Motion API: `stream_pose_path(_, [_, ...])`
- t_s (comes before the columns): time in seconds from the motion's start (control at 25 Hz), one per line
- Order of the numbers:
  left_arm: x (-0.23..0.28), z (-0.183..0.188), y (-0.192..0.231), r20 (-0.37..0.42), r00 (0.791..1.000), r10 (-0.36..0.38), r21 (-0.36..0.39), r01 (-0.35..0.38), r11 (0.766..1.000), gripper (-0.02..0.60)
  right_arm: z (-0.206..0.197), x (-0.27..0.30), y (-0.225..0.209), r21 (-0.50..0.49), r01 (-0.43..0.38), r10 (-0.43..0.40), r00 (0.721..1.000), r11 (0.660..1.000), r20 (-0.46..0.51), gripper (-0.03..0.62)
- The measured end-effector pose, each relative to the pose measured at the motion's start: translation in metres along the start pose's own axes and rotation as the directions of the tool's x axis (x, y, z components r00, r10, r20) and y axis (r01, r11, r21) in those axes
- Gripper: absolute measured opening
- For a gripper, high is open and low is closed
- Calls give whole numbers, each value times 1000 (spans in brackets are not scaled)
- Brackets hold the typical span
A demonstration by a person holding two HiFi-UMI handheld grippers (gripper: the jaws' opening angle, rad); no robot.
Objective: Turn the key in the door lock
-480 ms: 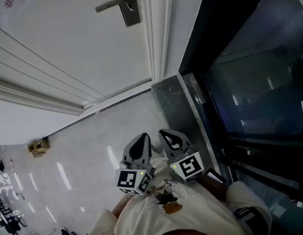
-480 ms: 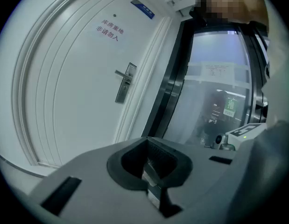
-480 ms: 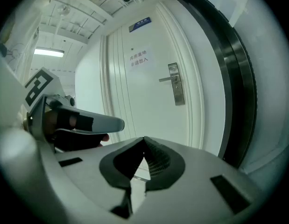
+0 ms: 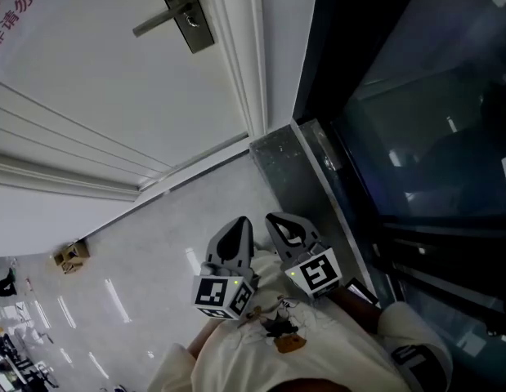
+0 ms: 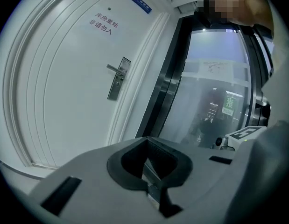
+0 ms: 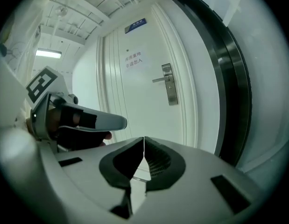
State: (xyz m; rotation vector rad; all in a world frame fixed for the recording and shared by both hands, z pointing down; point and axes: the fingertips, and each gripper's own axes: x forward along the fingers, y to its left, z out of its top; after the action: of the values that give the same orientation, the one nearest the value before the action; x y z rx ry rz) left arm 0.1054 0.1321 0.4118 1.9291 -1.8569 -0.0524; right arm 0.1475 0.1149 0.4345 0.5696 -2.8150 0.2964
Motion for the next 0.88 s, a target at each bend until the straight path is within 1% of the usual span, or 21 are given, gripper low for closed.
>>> stream_pose_path(0.12, [12, -12, -7, -19, 1000, 0, -14, -1, 1000, 6, -2, 3, -19, 19, -7, 7, 999, 1000, 46, 9])
stream_pose_path(0.24, [15, -18, -3, -33, 999, 28, -51, -29, 998, 6, -3, 15, -31, 15, -11, 10, 999, 1000, 50, 11])
stream_pose_path(0.32, [20, -11, 9, -24, 998, 52, -79, -54, 995, 6, 4, 26, -38, 10, -17, 17, 999, 1000, 49, 11])
stream_pose_path(0.4, [28, -5, 24, -21, 998, 63, -105, -65, 992, 6, 15, 40, -44, -20, -13, 14, 1000, 1000, 27, 11])
stream_pose_path(0.52, [45, 4, 48, -23, 999, 50, -136, -52, 989, 6, 30, 71, -53, -64, 2, -2, 1000, 998, -3, 12])
stream_pose_path(0.64, [68, 29, 83, 5, 1000, 31, -139, -30, 990, 6, 53, 116, -60, -108, 19, -19, 1000, 994, 3, 20])
stream_pose_path(0.68, [74, 42, 95, 22, 999, 26, -131, -23, 991, 6, 64, 131, -62, -125, 26, -24, 1000, 992, 11, 34])
stream_pose_path(0.76, [85, 69, 117, 56, 998, 14, -116, -8, 993, 6, 86, 158, -66, -159, 45, -42, 999, 986, 27, 86])
stream_pose_path(0.88, [95, 103, 149, 76, 997, -12, -90, 18, 996, 6, 120, 194, -71, -191, 92, -79, 994, 977, 75, 86])
